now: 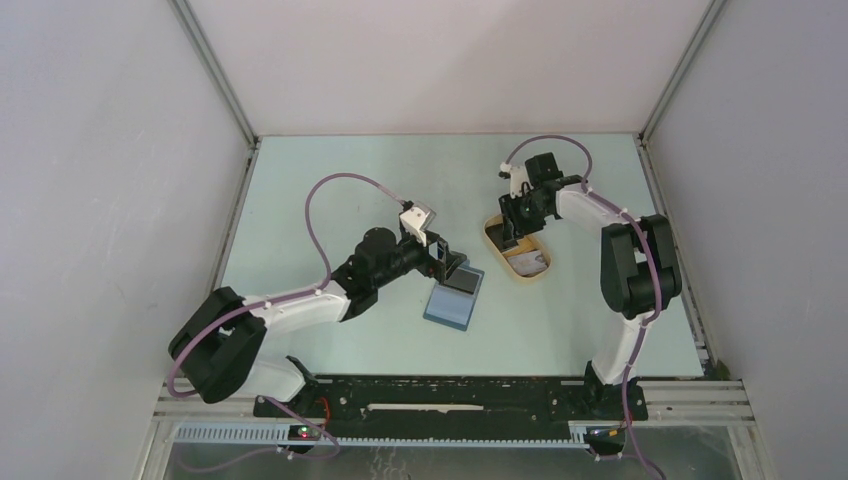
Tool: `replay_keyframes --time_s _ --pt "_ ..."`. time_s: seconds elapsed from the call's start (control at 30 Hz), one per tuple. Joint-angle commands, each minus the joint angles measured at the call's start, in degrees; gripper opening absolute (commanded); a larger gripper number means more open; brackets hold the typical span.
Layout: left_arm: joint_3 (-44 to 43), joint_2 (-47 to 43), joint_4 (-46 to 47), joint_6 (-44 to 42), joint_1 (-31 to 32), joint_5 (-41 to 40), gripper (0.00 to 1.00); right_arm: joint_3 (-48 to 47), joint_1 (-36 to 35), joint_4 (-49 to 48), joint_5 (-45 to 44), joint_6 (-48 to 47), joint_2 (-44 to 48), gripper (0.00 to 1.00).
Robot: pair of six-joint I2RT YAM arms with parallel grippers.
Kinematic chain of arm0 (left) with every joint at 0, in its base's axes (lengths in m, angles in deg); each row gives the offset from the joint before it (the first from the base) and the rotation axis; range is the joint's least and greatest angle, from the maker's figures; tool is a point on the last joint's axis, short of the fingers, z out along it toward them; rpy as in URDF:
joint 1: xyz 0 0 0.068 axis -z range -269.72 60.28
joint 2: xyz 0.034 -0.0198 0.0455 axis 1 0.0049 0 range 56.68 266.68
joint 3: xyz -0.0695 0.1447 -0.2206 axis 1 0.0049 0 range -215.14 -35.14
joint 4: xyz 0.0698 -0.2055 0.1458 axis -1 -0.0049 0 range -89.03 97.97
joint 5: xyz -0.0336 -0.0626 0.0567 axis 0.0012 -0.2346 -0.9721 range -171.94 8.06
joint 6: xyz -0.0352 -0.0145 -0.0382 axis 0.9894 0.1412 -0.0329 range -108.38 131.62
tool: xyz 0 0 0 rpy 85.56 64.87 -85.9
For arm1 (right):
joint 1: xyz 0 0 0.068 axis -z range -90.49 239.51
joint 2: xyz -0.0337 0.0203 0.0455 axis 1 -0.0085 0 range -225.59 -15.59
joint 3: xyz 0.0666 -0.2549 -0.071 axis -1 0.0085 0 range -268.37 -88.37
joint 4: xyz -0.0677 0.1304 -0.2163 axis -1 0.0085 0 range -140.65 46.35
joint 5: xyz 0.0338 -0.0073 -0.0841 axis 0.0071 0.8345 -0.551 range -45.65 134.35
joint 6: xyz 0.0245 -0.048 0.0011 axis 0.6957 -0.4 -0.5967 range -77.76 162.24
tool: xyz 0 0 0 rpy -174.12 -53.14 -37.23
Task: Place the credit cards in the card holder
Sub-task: Pick up the credit card from the storage box.
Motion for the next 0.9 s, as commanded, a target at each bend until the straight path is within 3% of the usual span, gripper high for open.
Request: replay_keyframes --time_s 0.0,0.43,0.87 --pt "-3.67 0.21 0.97 -1.66 -0.17 1.01 0.90 -1.70 0.39 -0.99 3.00 -0.29 3.06 0.46" --pt "-3.81 0.38 0.85 -1.74 -0.17 1.15 0.90 -0.72 2.12 -2.36 10.44 1.90 4.82 0.44" --pt "-3.95 0.54 0.76 -1.75 -0.18 1.29 0.90 -0.64 6.38 -2.63 22.60 8.72 1.03 0.37"
